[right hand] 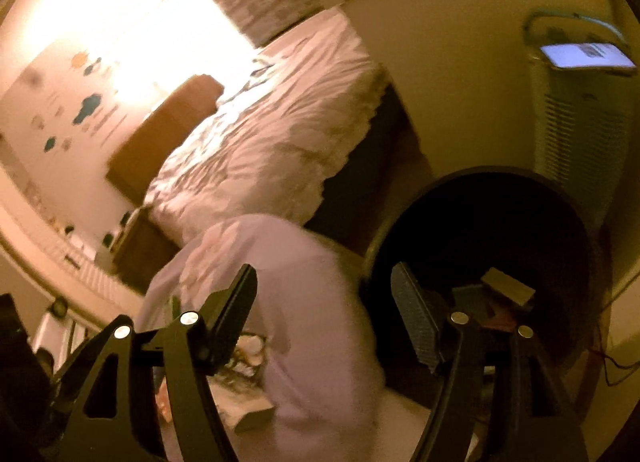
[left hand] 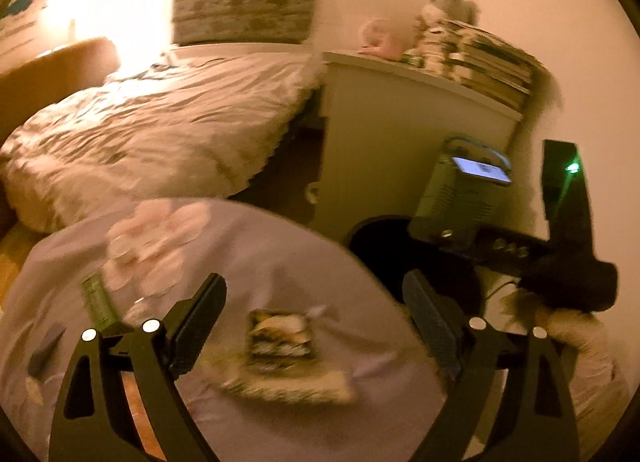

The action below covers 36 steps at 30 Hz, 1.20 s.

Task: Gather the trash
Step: 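Move both tools back over the table toward the remaining trash, then grasp the blue-grey wrapper with the left tool while the right tool grasps the white cup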

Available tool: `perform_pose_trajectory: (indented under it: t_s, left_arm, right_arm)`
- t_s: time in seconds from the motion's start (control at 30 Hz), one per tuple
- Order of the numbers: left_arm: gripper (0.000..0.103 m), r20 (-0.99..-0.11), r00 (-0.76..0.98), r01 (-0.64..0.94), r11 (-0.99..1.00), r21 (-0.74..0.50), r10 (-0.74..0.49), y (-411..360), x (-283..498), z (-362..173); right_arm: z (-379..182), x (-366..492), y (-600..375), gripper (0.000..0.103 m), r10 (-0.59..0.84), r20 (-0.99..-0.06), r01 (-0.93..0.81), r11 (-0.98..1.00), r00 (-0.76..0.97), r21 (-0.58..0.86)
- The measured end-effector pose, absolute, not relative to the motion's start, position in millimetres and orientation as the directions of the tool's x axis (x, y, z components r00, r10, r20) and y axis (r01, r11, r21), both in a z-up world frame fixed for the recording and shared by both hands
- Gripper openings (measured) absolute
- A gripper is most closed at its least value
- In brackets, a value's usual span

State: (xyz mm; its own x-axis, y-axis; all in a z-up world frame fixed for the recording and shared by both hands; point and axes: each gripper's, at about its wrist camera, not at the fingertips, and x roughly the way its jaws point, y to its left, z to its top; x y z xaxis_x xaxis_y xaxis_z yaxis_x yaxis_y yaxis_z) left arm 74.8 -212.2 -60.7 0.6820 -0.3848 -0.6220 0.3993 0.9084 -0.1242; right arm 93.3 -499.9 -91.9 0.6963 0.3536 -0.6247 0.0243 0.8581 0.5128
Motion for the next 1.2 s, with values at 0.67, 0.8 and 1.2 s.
perform_pose_trajectory:
  t_s: [0.67,0.8,1.2]
  left_arm:
    - [0.069,-0.749,0.652,0.041,0.992,-0.122,-0.119,10.3,96.9,-118.1]
    - [0.062,-0.773,0.627,0.053,0.995,-0.082,-0.097,27.9,103.0,-129.7]
    - [0.046,-0.819,0.567,0.072,0.995,-0.062,-0.092,50.3,126.8,-158.0]
  right_arm:
    - [-82.2,109.1,-282.9,0.061,0.552,-0.706,-0.508,0.804,0.444,0.309]
    - [-82.9,108.1,-230.2,0.06,0.552,-0.74,-0.634,0.74,0.384,0.223]
    - [-122.7,123.0,-140.9,0.057,0.438,-0.86,-0.824,0.566,0.26,0.04]
